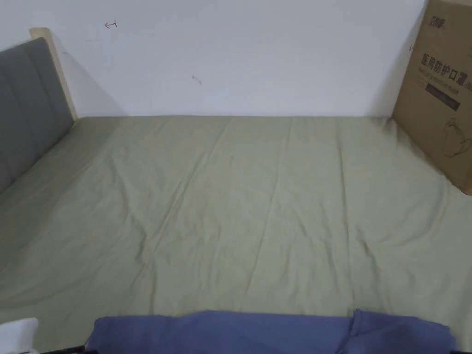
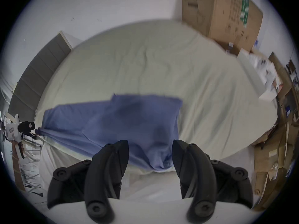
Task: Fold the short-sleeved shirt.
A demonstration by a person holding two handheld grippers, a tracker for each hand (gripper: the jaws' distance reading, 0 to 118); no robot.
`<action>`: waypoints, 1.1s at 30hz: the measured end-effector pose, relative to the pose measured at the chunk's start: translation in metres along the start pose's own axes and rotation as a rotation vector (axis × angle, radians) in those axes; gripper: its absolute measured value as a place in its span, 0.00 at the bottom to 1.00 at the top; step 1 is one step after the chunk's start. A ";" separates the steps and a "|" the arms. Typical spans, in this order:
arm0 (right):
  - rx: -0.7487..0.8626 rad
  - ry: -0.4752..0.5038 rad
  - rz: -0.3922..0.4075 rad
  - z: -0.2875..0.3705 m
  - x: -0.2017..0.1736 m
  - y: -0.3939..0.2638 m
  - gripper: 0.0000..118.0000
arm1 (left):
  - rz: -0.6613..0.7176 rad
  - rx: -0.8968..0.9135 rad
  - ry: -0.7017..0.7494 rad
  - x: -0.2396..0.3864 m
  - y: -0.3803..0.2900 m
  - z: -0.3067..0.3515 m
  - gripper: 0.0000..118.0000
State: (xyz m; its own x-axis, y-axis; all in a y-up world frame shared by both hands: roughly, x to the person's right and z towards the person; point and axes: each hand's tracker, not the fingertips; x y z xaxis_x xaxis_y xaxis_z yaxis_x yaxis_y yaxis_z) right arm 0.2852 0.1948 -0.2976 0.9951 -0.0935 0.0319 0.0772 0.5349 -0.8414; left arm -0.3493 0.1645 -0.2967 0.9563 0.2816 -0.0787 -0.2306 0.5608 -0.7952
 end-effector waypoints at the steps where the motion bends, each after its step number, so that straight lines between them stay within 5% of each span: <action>1: 0.054 0.023 -0.002 0.008 -0.007 0.002 0.48 | 0.037 0.019 -0.031 -0.004 0.002 0.006 0.59; 3: 0.138 0.086 -0.009 0.020 -0.026 0.004 0.32 | 0.135 0.061 -0.117 -0.013 0.001 0.015 0.39; 4: 0.170 0.125 -0.012 0.023 -0.035 0.004 0.13 | 0.170 0.086 -0.159 -0.011 -0.001 0.018 0.08; 7: 0.195 0.171 0.013 0.014 -0.079 0.003 0.04 | 0.260 0.128 -0.194 -0.017 -0.009 0.013 0.00; 9: 0.124 0.287 0.083 0.001 -0.112 0.001 0.03 | 0.267 0.097 -0.153 -0.017 -0.013 0.010 0.00; 14: 0.090 0.309 0.205 -0.033 -0.177 -0.007 0.03 | 0.380 0.064 -0.265 -0.033 -0.023 -0.006 0.01; 15: 0.069 0.347 0.212 -0.038 -0.187 -0.006 0.03 | 0.397 0.053 -0.255 -0.037 -0.024 -0.009 0.13; 17: 0.049 0.410 0.210 -0.044 -0.202 -0.006 0.03 | 0.417 0.043 -0.232 -0.053 -0.027 -0.026 0.71; 18: 0.037 0.430 0.235 -0.047 -0.209 -0.006 0.03 | 0.437 0.031 -0.225 -0.056 -0.028 -0.032 0.86; 22: 0.031 0.398 0.345 -0.051 -0.232 -0.006 0.03 | 0.547 0.011 -0.311 -0.057 -0.031 -0.052 0.88; 28: -0.012 0.403 0.312 -0.064 -0.237 -0.004 0.03 | 0.661 0.025 -0.447 -0.075 -0.032 -0.090 0.89; 29: -0.017 0.402 0.312 -0.066 -0.237 -0.004 0.03 | 0.701 0.031 -0.496 -0.080 -0.032 -0.096 0.82; 30: -0.023 0.398 0.313 -0.068 -0.238 -0.005 0.03 | 0.737 0.028 -0.557 -0.082 -0.032 -0.103 0.63; 31: -0.028 0.393 0.314 -0.070 -0.238 -0.005 0.03 | 0.788 0.032 -0.611 -0.082 -0.033 -0.112 0.11; 33: -0.050 0.374 0.318 -0.076 -0.237 -0.005 0.03 | 0.871 -0.120 -0.606 -0.082 -0.045 -0.139 0.06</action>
State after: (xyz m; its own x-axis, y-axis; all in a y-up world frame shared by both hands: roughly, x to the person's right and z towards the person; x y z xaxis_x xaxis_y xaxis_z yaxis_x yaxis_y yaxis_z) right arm 0.0446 0.1501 -0.3418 0.8779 -0.2319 -0.4189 -0.2392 0.5454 -0.8033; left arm -0.3925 0.0081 -0.3382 0.2140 0.9069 -0.3629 -0.7410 -0.0913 -0.6652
